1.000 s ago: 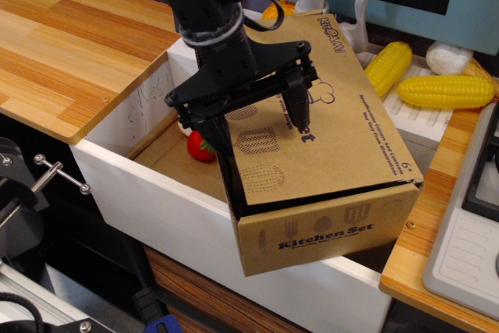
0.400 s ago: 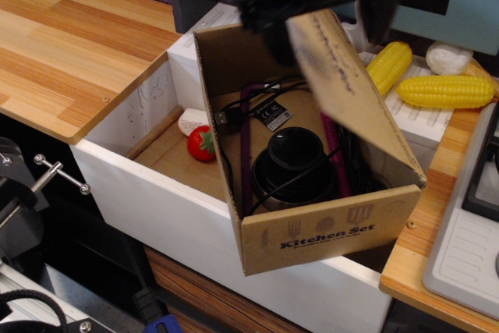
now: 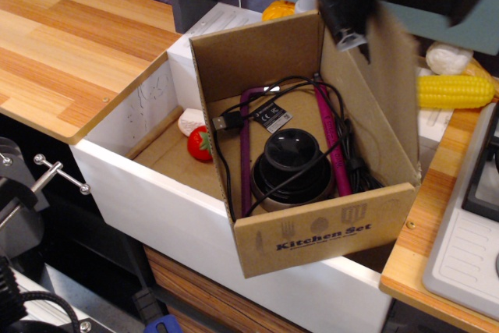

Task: Open brown1fbox flap

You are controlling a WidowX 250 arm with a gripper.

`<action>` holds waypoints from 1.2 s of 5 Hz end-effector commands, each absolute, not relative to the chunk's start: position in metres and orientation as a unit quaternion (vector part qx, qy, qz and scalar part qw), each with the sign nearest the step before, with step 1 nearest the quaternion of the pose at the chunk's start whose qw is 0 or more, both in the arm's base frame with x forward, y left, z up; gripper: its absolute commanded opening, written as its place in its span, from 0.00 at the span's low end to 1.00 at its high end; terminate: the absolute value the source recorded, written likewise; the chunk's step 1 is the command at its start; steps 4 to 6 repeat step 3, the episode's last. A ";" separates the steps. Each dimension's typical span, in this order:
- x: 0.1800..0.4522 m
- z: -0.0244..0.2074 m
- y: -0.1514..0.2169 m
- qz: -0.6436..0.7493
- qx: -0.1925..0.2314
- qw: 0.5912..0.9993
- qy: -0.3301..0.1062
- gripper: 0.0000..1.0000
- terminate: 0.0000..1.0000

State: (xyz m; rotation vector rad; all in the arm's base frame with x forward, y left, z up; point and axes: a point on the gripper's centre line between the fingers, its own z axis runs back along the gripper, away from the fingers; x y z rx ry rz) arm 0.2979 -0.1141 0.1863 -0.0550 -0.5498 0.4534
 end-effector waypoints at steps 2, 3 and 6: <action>0.330 0.190 -0.160 0.197 -0.058 0.927 -0.314 1.00 0.00; 0.336 0.179 -0.170 0.202 -0.068 0.925 -0.313 1.00 1.00; 0.336 0.179 -0.170 0.202 -0.068 0.925 -0.313 1.00 1.00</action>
